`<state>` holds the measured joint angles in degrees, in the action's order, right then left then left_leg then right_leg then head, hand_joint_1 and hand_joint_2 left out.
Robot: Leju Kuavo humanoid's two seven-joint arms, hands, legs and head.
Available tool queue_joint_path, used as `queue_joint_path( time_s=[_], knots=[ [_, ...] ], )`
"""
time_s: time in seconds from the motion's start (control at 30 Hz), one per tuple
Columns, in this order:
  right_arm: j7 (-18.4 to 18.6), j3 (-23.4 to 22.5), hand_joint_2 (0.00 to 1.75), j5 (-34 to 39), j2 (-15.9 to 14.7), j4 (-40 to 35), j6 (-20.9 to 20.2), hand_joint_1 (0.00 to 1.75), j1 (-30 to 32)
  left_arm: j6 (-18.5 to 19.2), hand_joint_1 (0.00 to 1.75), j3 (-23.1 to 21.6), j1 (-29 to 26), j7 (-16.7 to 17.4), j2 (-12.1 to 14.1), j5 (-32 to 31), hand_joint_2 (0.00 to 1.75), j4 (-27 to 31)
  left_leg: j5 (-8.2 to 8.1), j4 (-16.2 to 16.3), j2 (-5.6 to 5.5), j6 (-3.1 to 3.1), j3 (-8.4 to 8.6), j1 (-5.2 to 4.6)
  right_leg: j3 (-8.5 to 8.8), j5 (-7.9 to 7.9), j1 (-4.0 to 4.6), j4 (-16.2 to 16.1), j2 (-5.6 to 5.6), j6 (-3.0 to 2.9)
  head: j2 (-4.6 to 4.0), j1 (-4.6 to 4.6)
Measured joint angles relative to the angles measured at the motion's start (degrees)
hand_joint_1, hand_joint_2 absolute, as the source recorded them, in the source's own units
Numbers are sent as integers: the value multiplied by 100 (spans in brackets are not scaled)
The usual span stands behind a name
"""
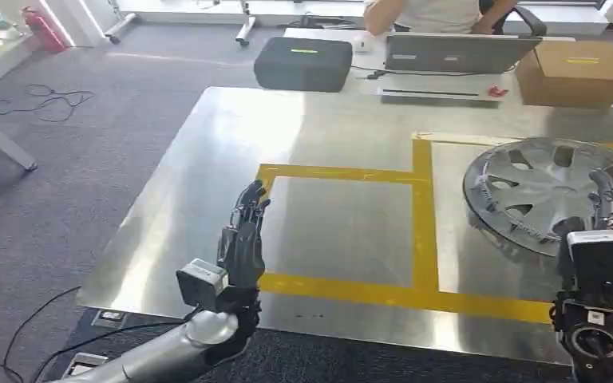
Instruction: Take the parts from the cabinet and place them on the table.
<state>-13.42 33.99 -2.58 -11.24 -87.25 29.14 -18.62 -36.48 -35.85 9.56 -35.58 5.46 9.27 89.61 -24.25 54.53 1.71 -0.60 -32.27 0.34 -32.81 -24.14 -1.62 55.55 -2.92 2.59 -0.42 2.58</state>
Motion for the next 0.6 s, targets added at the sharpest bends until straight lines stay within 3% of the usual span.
queue_joint_path(
  time_s=[0.07, 0.1, 0.13, 0.23, 0.27, 0.3, 0.33, 0.37, 0.4, 0.43, 0.47, 0.5, 0.53, 0.57, 0.6],
  knots=[
    [-13, 37, 0, 55, 11, -86, -35, 0, 67, -20, 0, 2, -21, 2, 9, -13, 0, 4, -20, -1, 115, -31, 30, 10, -26, -5, 25, 13, 130, -71, 0, 37],
    [-13, 68, 0, 85, 20, -161, -46, 0, 90, -22, 0, 2, -24, 7, 11, -28, 0, 20, -77, 32, 148, -83, 30, 28, 0, 3, 14, -2, 185, -132, 0, 44],
    [-17, 98, 0, 103, 46, -238, -50, 0, 106, -24, 0, 7, -24, 13, 15, -46, 0, 42, -216, 214, 45, -102, -21, 45, 2, 3, 12, -2, 233, -161, 0, 70],
    [7, 186, 0, 138, 48, -391, -68, 0, 163, -22, 0, 9, -45, 37, 26, -66, 0, 66, -820, 1591, -107, -113, -713, 47, 1, -3, 27, -2, 371, -225, 0, 127],
    [7, 229, 0, 138, 50, -448, -70, 0, 208, -22, 0, 9, -65, 39, 35, -66, 0, 66, -891, 1921, -122, -103, -915, 47, 3, -8, 44, -2, 426, -232, 0, 138],
    [11, 271, 0, 138, 50, -479, -88, 0, 238, -20, 0, 9, -75, 44, 37, -68, 0, 66, -808, 1955, -129, -78, -981, 44, 9, -10, 54, -2, 489, -236, 0, 147],
    [20, 295, 0, 144, 53, -520, -85, 0, 263, -11, 0, 9, -75, 46, 39, -68, 0, 66, -598, 1714, -139, -37, -905, 32, 15, -11, 66, -2, 558, -237, 0, 151],
    [22, 310, 0, 144, 55, -573, -83, 0, 274, 4, 0, 11, -72, 46, 39, -70, 0, 70, -305, 1229, -169, 17, -708, 14, 25, -11, 78, -2, 634, -237, 0, 160],
    [24, 324, 0, 138, 59, -610, -79, 0, 279, 26, 0, 11, -70, 46, 39, -70, 0, 74, -150, 931, -224, 52, -577, -1, 32, -11, 87, -2, 669, -237, 0, 168],
    [24, 339, 0, 133, 59, -647, -68, 0, 289, 44, 0, 11, -66, 46, 39, -70, 0, 81, 19, 578, -341, 100, -415, -11, 36, -12, 87, -2, 704, -236, 0, 175],
    [24, 356, 0, 125, 59, -682, -59, 0, 301, 50, 0, 13, -58, 46, 39, -70, 0, 88, 128, 244, -584, 157, -269, -11, 30, -13, 56, -3, 740, -234, 0, 175],
    [31, 387, 0, 125, 59, -717, -48, 0, 306, 61, 0, 13, -57, 48, 35, -70, 0, 92, 91, 83, -638, 166, -205, -4, -1, -29, 132, 16, 801, -207, 0, 140],
    [42, 413, 0, 122, 61, -767, -42, 0, 350, 83, 0, 13, -47, 48, 33, -81, 0, 94, 96, 80, -543, 140, -199, -39, -9, -23, 69, -3, 854, -185, 0, 162],
    [42, 433, 0, 118, 61, -796, -42, 0, 376, 94, 0, 13, -45, 50, 33, -83, 0, 94, 87, 79, -526, 138, -197, -53, -10, -27, 60, -3, 877, -169, 0, 164],
    [42, 450, 0, 118, 61, -853, -42, 0, 443, 96, 0, 13, -34, 55, 31, -90, 0, 94, 79, 71, -464, 158, -181, -54, -9, -15, 45, -36, 947, -116, 0, 166]
  ],
)
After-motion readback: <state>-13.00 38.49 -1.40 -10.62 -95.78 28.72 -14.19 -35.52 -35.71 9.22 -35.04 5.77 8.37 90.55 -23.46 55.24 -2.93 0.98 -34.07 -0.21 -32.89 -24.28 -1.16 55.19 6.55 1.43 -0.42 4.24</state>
